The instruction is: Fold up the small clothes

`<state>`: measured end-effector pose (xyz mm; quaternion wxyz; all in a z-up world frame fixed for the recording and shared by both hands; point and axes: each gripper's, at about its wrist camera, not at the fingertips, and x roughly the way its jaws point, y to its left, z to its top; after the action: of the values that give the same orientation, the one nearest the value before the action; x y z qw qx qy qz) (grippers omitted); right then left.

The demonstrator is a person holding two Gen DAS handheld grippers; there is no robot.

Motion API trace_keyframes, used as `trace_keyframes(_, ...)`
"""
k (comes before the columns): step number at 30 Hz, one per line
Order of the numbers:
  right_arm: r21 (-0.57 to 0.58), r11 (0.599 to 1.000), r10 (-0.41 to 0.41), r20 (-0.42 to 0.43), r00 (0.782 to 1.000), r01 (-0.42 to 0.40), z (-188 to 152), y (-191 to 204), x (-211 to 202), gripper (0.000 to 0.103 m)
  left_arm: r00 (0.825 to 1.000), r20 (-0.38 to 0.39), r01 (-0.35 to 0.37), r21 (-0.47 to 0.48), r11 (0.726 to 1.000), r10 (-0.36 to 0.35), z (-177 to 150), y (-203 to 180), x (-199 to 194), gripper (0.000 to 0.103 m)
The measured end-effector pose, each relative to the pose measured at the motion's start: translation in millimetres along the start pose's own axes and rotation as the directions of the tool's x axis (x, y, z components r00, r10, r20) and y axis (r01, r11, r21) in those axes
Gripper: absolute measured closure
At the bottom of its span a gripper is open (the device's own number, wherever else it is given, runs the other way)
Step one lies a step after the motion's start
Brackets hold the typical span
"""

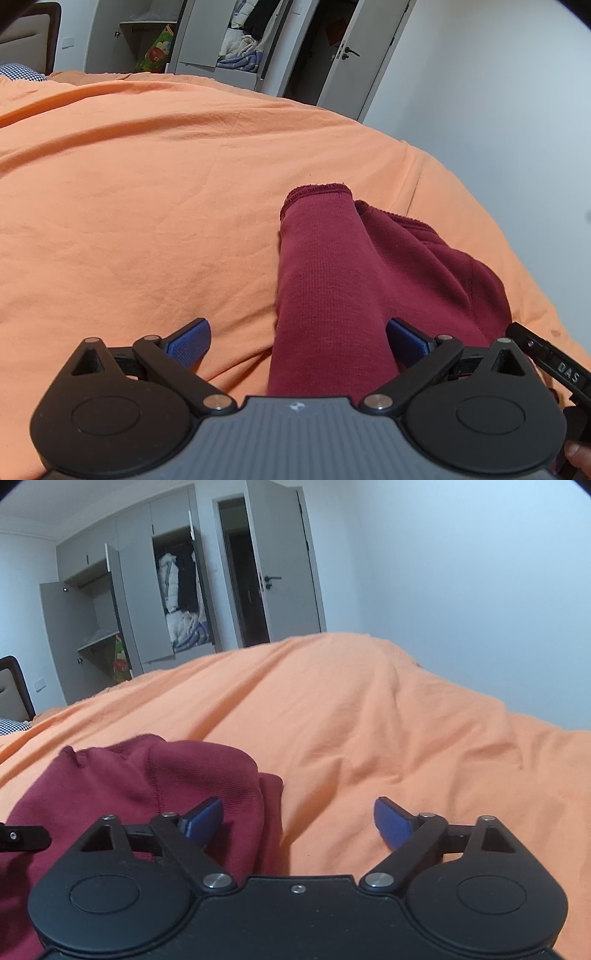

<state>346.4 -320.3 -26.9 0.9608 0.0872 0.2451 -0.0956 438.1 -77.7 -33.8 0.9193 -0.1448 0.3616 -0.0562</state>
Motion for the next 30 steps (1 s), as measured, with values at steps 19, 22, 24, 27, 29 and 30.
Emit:
trace_keyframes(19, 0.141, 0.984, 0.123, -0.079, 0.989, -0.111, -42.5, -10.3, -34.0, 0.001, 1.000, 0.009, -0.008, -0.049, 0.999, 0.009, -34.7, 15.2, -52.6, 0.000)
trace_keyframes(22, 0.128, 0.988, 0.098, -0.092, 0.991, -0.086, -40.9, -5.9, -45.3, 0.001, 1.000, 0.002, -0.031, -0.030, 0.999, 0.031, -35.9, 12.5, -65.9, 0.000)
trace_keyframes(24, 0.115, 0.991, 0.082, -0.102, 0.991, -0.070, -39.2, -2.4, -55.4, 0.001, 0.999, 0.003, -0.047, -0.015, 0.999, 0.047, -36.2, 9.3, -75.2, 0.000)
trace_keyframes(27, 0.106, 0.993, 0.059, -0.124, 0.991, -0.046, -35.9, 1.1, -75.7, 0.001, 0.998, -0.007, -0.064, -0.002, 0.998, 0.064, -37.1, 3.3, -88.2, 0.000)
trace_keyframes(29, 0.087, 0.995, 0.054, -0.126, 0.991, -0.043, -30.7, 4.6, -92.0, 0.001, 0.998, -0.014, -0.058, -0.002, 0.998, 0.058, -38.5, -0.7, -96.7, 0.000)
trace_keyframes(30, 0.074, 0.997, 0.045, -0.126, 0.991, -0.036, -27.3, 7.6, -100.9, 0.001, 0.998, -0.017, -0.056, -0.004, 0.998, 0.055, -38.5, -1.5, -101.3, 0.000)
